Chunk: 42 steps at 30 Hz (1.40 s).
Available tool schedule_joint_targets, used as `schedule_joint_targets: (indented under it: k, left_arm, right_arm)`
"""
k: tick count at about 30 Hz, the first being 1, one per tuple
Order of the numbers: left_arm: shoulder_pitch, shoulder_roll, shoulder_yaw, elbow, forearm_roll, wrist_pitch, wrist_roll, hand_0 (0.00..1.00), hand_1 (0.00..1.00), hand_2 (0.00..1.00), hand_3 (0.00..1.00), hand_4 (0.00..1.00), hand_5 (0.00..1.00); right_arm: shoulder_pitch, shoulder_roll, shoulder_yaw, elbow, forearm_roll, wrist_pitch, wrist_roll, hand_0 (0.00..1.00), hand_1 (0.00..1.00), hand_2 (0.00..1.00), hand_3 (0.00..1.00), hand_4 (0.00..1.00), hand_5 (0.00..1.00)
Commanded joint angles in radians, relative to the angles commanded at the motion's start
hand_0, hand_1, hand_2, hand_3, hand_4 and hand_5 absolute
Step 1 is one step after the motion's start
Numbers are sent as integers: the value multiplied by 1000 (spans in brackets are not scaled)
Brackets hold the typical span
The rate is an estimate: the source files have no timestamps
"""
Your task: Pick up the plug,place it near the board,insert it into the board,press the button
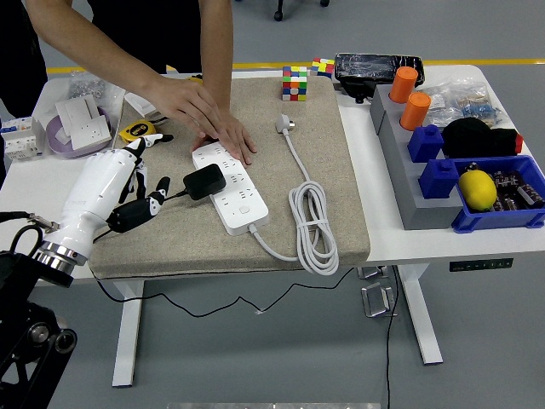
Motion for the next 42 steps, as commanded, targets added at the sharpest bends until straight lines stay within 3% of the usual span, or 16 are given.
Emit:
schedule_joint_targets:
  k: [4, 10, 15, 27, 35, 42]
  left_arm:
    - [-29, 13, 69, 19, 0, -36, 12, 135, 2, 125, 840, 616, 2]
    - [-95, 32, 158, 138, 0, -81, 40, 132, 2, 128, 868, 629, 2]
    - [-148, 24, 208, 238, 0, -112, 58, 132, 2, 131, 873, 638, 2]
    - [-230, -18, 212, 393, 0, -169, 101, 137, 2, 138, 878, 646, 2]
    - [-270, -39, 222, 454, 0, -157, 96, 139, 2, 149, 881, 650, 2]
    - [-274, -50, 224, 481, 0, -151, 94, 142, 2, 157, 880, 651, 2]
  right_arm:
    - [-2, -2, -8, -1, 3, 0, -1, 998, 879, 810, 821, 998, 998]
    - [1, -3, -7, 1, 3, -11, 3, 998, 879, 808, 820, 998, 998]
    - [3, -4, -13, 1, 7, -13, 3, 998, 878, 806, 819, 998, 998]
    - [1, -2, -11, 1, 8, -13, 4, 998, 873, 803, 817, 998, 998]
    - [6, -3, -11, 1, 8, -15, 4, 998, 873, 802, 817, 998, 998]
    - [2, -1, -8, 0, 9, -13, 4, 998, 872, 801, 817, 998, 998]
